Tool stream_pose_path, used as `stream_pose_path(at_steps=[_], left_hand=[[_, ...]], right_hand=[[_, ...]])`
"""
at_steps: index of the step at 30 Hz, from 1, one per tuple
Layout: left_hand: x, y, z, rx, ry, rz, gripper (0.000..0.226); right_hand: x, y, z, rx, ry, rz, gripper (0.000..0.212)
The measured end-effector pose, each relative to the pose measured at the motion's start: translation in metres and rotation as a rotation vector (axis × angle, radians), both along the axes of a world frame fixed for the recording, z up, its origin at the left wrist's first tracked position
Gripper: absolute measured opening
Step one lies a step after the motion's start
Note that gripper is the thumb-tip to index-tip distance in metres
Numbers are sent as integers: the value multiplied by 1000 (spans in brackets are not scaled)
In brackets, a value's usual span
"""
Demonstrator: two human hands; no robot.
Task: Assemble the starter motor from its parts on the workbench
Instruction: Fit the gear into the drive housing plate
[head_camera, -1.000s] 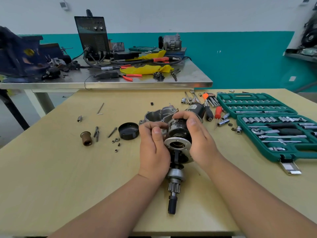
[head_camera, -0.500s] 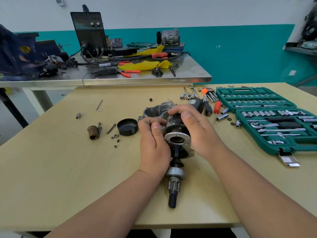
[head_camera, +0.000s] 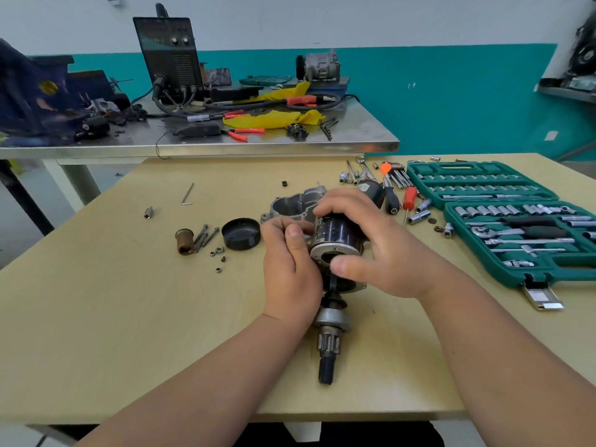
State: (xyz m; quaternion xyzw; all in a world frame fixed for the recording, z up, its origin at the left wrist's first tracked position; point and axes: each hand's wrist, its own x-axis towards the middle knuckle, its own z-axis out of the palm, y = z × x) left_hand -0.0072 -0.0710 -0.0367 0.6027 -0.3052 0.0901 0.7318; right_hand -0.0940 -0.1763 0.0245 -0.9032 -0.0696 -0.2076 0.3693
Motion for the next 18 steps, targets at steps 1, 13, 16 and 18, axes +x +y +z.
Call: stream_pose_path(at_steps=[1, 13, 16, 18], left_hand=[[0, 0, 0, 0, 3, -2, 12], [15, 19, 16, 157, -79, 25, 14], [25, 32, 23, 250, -102, -39, 18], [24, 34, 26, 316, -98, -102, 18]], right_hand=[[-2, -1, 1, -28, 12, -1, 52], [1, -9, 0, 82, -19, -65, 42], [6, -17, -1, 170, -4, -155, 36], [8, -22, -4, 217, 19, -211, 34]])
